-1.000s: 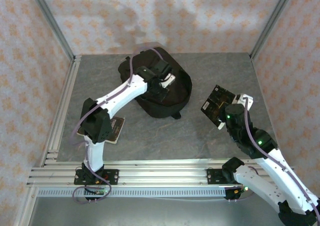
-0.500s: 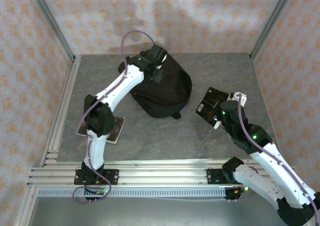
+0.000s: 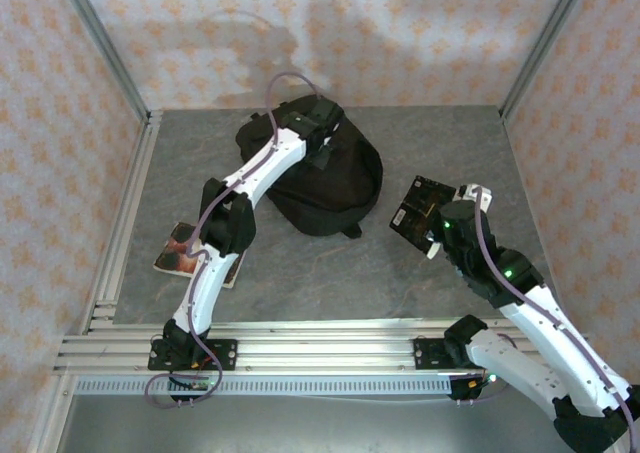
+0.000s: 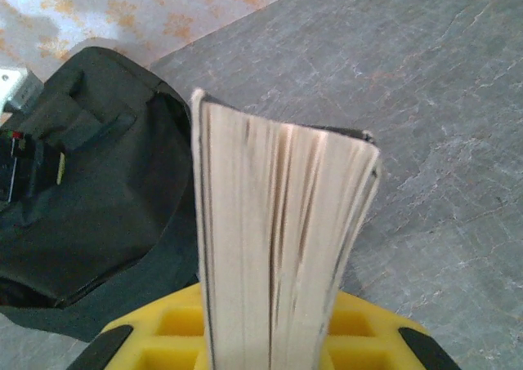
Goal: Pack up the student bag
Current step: Open the student bag at the center of the table.
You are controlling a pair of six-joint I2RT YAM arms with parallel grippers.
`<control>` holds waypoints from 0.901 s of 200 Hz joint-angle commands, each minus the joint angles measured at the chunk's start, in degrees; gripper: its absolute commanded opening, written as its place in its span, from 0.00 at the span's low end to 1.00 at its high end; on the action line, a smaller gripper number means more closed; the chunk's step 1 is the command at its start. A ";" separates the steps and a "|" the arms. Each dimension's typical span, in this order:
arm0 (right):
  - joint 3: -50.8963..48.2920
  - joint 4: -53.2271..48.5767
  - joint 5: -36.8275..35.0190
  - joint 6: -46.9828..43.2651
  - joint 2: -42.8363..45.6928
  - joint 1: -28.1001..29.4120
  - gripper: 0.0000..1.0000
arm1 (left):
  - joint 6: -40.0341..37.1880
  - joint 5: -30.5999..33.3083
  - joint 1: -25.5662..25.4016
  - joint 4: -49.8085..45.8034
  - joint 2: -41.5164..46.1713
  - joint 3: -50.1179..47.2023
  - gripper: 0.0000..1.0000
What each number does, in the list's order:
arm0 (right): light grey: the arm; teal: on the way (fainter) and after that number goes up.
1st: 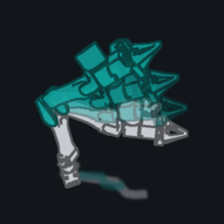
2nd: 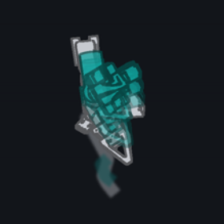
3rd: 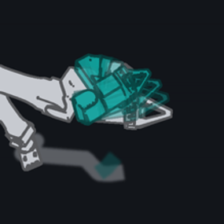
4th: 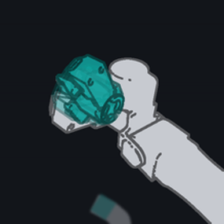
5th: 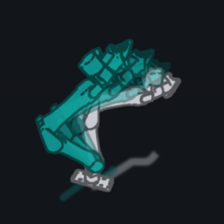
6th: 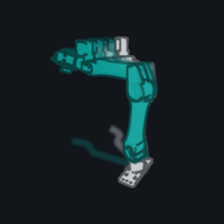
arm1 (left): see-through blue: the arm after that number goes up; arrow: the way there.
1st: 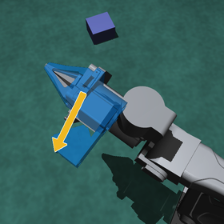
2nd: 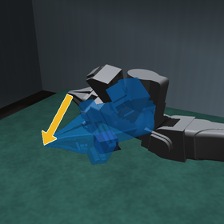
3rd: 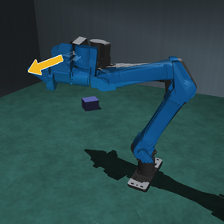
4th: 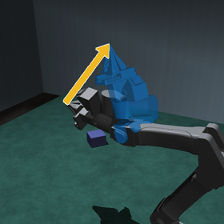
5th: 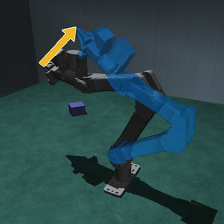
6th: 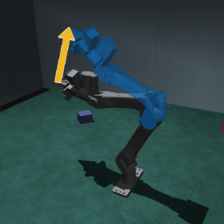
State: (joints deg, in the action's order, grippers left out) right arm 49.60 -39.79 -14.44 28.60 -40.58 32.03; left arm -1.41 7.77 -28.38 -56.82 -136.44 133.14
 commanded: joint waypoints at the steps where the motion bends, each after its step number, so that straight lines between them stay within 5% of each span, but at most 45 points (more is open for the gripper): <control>1: 2.99 4.59 2.66 -1.41 0.15 -0.43 0.00 | -0.10 0.51 1.05 -1.06 1.84 1.35 0.00; 40: 4.75 4.89 3.92 -1.00 -0.37 -0.48 0.00 | 0.98 -4.15 1.06 -0.39 5.91 0.44 0.00; 128: 10.64 5.71 3.68 -1.60 -5.00 -2.86 0.00 | 6.09 -28.25 1.65 -2.56 14.08 3.06 0.00; 180: 10.52 11.39 12.07 6.63 -9.37 -6.41 0.00 | 6.23 -34.31 1.66 -1.68 15.94 1.46 0.00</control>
State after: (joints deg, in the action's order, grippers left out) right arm 58.11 -36.29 -7.14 29.56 -49.01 26.94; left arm 3.70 -20.75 -26.26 -60.20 -124.84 133.47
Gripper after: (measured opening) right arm 0.167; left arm 0.043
